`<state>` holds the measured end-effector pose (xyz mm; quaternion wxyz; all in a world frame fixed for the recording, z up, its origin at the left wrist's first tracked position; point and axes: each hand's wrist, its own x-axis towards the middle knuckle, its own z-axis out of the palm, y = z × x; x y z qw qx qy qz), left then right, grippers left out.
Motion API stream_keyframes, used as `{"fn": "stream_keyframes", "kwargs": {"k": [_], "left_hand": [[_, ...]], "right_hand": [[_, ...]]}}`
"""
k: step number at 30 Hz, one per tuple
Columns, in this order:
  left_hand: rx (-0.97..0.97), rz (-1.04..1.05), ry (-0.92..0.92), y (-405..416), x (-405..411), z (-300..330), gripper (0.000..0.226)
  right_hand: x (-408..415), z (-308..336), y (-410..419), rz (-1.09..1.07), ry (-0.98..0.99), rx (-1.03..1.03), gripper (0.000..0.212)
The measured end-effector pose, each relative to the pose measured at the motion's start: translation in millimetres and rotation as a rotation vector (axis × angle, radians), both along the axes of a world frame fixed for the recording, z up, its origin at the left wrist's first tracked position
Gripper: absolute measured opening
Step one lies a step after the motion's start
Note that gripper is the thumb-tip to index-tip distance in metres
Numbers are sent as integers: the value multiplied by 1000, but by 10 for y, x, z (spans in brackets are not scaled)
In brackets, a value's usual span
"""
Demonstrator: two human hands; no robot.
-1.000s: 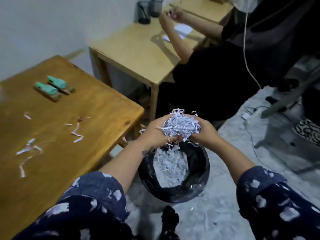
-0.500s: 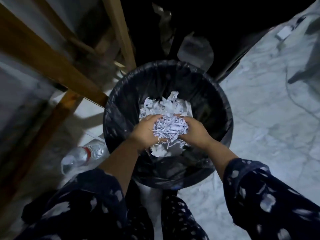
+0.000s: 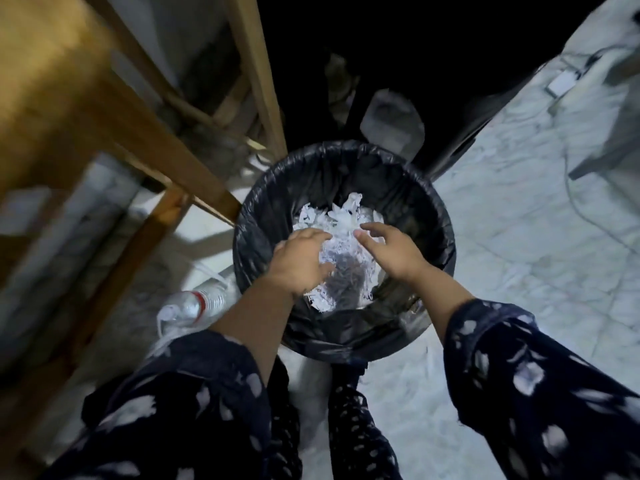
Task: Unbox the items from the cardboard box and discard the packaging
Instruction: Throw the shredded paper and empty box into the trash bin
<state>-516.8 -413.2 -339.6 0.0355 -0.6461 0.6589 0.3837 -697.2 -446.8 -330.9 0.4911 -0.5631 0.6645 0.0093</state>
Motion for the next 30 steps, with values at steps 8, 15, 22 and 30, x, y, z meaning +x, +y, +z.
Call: {"fn": "stream_keyframes", "kwargs": {"k": [8,15,22,30], "left_hand": [[-62,53,-30,48,192,1640,47],[-253,253,-24,369,703,2861,38],[-340,635,-32,1012,1582,3407,36],[-403,897,-132,1815,2606,3254,40]], "right_hand": [[354,1633,-73,15,-148,-132,42],[1107,2841,-135,304,-189,-323,30],[2224,3410,124,644,-198,-400,34],[3354,3506,678,931,-172,-416,36]]}}
